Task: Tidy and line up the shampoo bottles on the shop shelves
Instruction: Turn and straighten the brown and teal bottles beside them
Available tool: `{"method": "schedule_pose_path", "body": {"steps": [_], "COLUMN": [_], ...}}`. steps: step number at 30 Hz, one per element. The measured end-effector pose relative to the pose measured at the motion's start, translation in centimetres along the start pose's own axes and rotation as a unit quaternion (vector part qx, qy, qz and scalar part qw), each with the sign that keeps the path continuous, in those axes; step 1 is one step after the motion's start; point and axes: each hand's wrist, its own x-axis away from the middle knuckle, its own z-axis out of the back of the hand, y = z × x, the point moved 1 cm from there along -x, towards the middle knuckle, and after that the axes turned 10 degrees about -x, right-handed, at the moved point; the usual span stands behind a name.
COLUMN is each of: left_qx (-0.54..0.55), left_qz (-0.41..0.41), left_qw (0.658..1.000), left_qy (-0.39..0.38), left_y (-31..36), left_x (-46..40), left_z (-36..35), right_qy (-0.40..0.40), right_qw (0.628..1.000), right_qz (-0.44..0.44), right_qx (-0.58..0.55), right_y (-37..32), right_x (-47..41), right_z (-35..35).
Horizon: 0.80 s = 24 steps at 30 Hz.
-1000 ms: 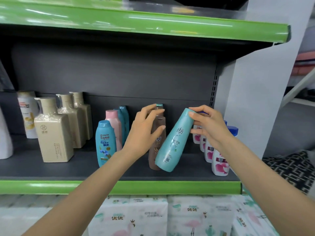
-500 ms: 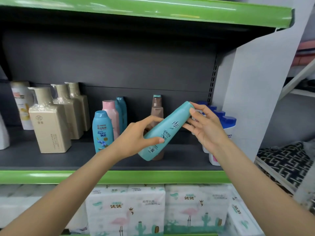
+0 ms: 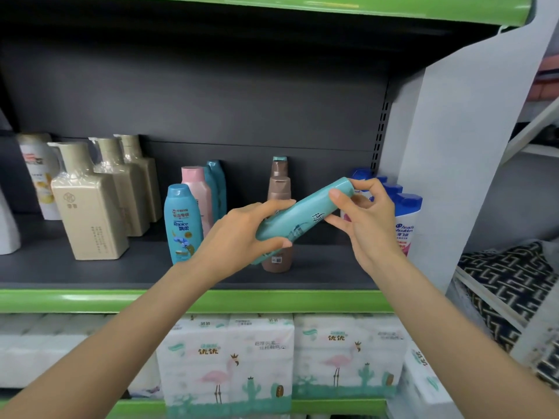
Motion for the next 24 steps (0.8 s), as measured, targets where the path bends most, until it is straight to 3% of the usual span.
{"method": "schedule_pose_path", "body": {"steps": [7,18,24], "left_qx": [0.131,-0.032,0.080], "left_qz": [0.001,-0.063,-0.001], "left_qw": [0.990,0.997,0.997], "left_qy": [-0.050,0.036,0.010], "left_y": [-1.4,-1.7,-1.7], "left_x": [0.9,0.9,0.8], "left_z": [0.6,1.1,1.6], "right_qy": [0.049,0.060,0.030], "right_qw": [0.996,0.997,0.994], "right_qz": [-0.024,-0.032,-0.018], "right_qx": [-0.065,-0.033,-0.099], "right_y": [-0.4,-0.4,-0.2], "right_x": [-0.4,-0.4,-0.3], "right_z": [1.2,1.6,1.7]}}
